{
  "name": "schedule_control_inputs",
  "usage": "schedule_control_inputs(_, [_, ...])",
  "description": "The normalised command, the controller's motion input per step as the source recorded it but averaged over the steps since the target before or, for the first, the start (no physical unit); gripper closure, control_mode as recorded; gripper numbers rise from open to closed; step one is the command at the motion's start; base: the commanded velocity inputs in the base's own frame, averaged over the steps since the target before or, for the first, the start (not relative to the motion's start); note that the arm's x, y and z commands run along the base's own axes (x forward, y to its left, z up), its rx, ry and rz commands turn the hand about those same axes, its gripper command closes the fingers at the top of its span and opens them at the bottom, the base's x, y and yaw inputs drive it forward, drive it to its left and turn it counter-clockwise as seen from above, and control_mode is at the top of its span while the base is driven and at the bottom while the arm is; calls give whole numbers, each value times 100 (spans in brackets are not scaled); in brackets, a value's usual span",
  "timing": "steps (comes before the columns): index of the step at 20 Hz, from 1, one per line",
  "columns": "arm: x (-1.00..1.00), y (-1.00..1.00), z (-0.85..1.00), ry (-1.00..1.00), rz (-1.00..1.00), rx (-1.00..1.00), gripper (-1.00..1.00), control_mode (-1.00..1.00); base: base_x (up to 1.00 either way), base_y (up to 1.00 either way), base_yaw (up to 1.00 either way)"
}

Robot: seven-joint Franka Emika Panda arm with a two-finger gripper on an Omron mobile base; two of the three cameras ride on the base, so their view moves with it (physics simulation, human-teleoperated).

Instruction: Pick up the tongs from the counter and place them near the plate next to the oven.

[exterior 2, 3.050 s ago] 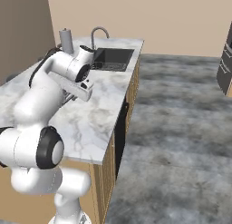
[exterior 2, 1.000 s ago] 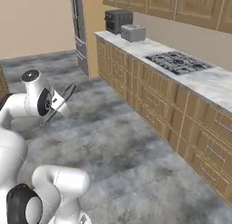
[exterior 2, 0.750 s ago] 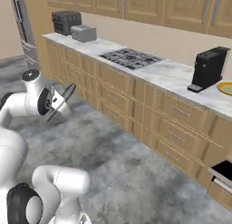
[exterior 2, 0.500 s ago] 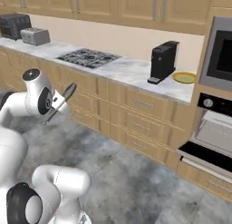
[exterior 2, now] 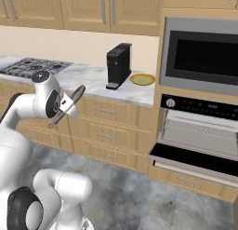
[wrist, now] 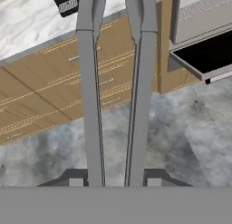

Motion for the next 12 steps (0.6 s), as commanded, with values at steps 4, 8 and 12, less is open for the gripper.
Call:
schedule_control_inputs(4, [0,0,0,0,0,0,100,100,85,25,-10])
schedule_control_inputs(8, [0,0,0,0,0,0,100,100,93,8,-2])
schedule_control_inputs(12, [0,0,0,0,0,0,100,100,97,0,-5])
